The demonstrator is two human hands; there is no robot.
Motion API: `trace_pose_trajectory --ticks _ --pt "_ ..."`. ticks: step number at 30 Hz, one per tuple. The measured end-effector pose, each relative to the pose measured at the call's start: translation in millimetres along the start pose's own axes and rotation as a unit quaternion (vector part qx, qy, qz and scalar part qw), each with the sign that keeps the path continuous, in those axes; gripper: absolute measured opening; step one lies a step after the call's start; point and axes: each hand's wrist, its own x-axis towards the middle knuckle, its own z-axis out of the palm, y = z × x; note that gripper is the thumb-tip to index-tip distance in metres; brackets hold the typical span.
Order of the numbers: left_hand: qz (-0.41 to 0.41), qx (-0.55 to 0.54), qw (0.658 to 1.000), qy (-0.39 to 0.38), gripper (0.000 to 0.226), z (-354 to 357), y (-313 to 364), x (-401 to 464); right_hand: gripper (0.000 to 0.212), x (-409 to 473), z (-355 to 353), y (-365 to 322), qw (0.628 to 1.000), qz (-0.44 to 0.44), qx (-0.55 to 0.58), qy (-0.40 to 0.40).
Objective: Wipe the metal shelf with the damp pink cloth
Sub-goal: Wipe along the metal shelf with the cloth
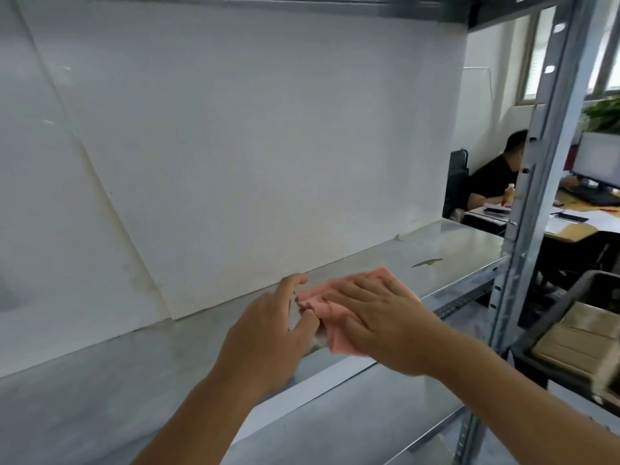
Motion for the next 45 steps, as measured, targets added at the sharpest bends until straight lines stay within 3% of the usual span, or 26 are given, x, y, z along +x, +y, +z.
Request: trace_pose_trajectory --ticks 4,9,13,16,24,28,32,38,41,45 --pt "-0.016 0.020 1.000 0.012 0.063 13 13 12 0.052 2 -4 14 0.999 0.009 0.035 0.009" --pt "-0.015 0.038 0.999 0.023 0.047 21 28 20 0.073 43 0 29 1.000 -0.008 0.007 -0.014" --pt "-0.023 0.060 0.998 0.029 0.048 23 26 27 0.061 4 -2 37 0.999 -0.014 0.029 0.016" --pt "-0.018 0.062 0.998 0.025 0.051 25 20 27 0.054 -10 -11 44 0.998 0.009 0.063 -0.020" --pt "0.021 0.053 0.997 0.046 0.050 28 11 27 0.118 47 -4 63 0.999 0.027 -0.016 -0.041" --pt "0.035 0.065 0.996 0.047 0.049 29 12 27 0.082 12 -9 62 0.999 0.029 0.002 -0.035" --pt "0.036 0.070 0.996 0.037 0.053 29 15 26 0.059 19 -15 85 0.998 0.035 0.020 -0.041" --pt "0.006 0.051 0.998 0.030 0.067 29 16 24 0.049 13 -23 161 0.996 0.087 0.026 0.008" --pt "-0.004 0.049 0.998 0.041 0.071 32 16 28 0.061 13 -19 141 0.998 0.044 -0.031 -0.018" --pt "0.002 0.065 0.997 0.045 0.078 39 22 36 0.057 13 -11 102 0.999 -0.036 0.012 -0.008"
